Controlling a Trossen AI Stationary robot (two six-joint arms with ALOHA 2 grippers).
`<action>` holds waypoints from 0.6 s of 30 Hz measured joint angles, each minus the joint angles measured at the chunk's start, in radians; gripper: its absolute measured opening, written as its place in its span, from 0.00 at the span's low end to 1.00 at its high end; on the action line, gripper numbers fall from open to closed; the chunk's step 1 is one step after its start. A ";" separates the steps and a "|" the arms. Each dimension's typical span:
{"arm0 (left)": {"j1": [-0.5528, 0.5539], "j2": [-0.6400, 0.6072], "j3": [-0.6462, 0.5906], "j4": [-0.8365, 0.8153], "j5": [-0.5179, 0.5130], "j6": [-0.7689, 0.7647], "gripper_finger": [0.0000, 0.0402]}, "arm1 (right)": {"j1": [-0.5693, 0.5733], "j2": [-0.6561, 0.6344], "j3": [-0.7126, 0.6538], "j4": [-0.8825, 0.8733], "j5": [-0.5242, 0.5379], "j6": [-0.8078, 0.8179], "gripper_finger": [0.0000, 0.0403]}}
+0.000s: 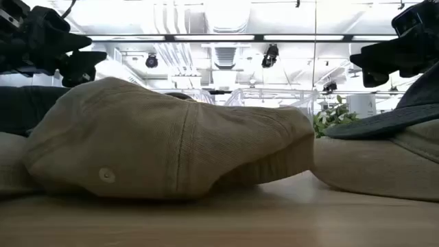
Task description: Pick & Place hat
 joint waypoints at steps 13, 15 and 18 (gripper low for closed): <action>0.000 0.000 0.000 0.000 0.000 0.000 0.41 | 0.000 0.000 0.000 0.000 0.000 0.000 0.32; 0.000 0.000 0.000 0.000 0.000 0.000 0.41 | 0.000 0.000 0.000 0.000 0.000 0.000 0.32; 0.000 0.000 0.000 0.000 0.000 0.000 0.41 | 0.000 0.000 0.000 0.000 0.000 0.000 0.33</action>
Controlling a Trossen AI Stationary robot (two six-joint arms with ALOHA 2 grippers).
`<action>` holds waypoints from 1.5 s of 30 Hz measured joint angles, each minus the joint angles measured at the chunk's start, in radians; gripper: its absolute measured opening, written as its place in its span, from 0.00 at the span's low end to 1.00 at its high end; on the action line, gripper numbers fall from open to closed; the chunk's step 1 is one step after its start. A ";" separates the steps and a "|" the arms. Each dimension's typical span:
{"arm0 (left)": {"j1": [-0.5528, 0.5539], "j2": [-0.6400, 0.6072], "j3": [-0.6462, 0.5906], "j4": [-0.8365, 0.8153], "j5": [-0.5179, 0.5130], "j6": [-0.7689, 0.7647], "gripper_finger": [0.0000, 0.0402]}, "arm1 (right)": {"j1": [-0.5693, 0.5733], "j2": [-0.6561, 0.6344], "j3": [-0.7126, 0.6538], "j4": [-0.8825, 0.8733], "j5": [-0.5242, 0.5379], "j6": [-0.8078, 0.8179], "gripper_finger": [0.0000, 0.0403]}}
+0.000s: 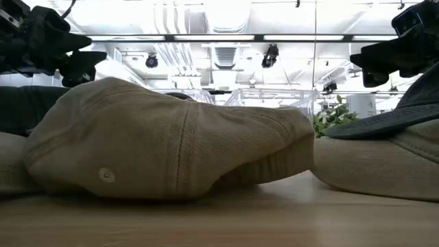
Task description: Pick & Place hat
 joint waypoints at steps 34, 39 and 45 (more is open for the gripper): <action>0.000 0.000 0.000 0.000 0.000 0.000 0.41 | 0.000 0.000 0.000 0.000 0.000 0.000 0.31; 0.000 0.000 0.000 0.000 0.000 0.000 0.41 | 0.000 0.000 0.000 0.000 0.000 0.000 0.33; 0.000 0.000 0.000 0.000 0.000 0.000 0.41 | 0.000 0.000 0.000 0.000 0.000 0.000 0.32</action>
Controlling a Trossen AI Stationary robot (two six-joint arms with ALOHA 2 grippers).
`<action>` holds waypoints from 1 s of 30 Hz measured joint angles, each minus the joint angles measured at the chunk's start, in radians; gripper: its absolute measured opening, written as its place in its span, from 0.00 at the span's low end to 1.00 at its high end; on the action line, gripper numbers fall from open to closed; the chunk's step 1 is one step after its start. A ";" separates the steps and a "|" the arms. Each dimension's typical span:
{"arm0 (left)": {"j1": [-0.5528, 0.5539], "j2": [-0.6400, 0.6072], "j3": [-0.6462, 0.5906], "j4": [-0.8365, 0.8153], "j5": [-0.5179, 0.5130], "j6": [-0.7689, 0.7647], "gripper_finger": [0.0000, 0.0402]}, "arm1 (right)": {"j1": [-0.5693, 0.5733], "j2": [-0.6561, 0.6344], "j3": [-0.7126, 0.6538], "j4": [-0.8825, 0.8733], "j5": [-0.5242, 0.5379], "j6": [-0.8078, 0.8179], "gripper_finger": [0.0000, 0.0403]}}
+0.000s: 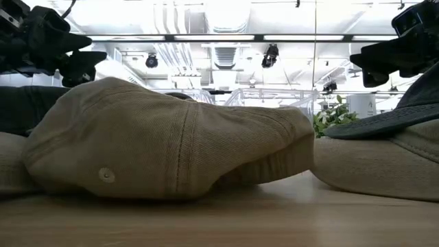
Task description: Pick & Place hat
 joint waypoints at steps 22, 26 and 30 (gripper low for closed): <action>0.000 0.000 0.000 0.000 0.000 0.000 0.41 | 0.000 0.000 0.000 0.000 0.000 0.000 0.32; 0.000 0.000 0.000 0.000 0.000 0.000 0.41 | 0.000 0.000 0.000 0.000 0.000 0.000 0.31; 0.000 0.000 0.000 0.000 0.000 0.000 0.41 | 0.000 0.000 0.000 0.000 0.000 0.000 0.31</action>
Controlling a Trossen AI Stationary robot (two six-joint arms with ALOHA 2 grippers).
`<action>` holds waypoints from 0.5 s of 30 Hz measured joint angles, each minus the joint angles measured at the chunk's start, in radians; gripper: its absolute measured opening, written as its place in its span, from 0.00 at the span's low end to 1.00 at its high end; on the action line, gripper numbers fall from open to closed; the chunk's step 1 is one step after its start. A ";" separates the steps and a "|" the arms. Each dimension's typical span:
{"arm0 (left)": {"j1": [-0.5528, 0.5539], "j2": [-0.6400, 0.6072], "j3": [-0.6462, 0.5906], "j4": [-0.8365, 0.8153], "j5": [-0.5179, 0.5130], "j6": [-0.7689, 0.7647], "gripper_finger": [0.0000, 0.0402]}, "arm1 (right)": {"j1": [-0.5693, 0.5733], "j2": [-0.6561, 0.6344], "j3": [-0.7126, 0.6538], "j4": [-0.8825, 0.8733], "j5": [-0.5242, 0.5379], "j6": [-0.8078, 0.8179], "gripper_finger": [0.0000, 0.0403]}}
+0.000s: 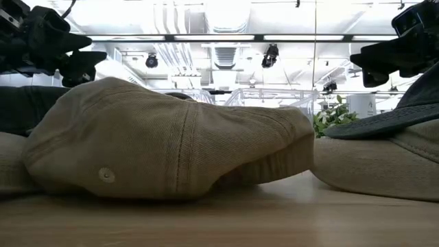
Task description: Pick & Place hat
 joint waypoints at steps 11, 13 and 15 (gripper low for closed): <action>0.000 0.000 0.000 0.000 0.000 0.000 0.41 | 0.000 -0.001 0.000 0.000 0.000 -0.002 0.33; 0.000 0.000 0.000 0.000 0.000 0.000 0.41 | 0.000 -0.001 0.000 0.000 0.000 -0.002 0.32; 0.000 0.000 0.000 0.000 0.000 0.000 0.41 | 0.000 -0.001 0.000 0.000 0.000 -0.002 0.32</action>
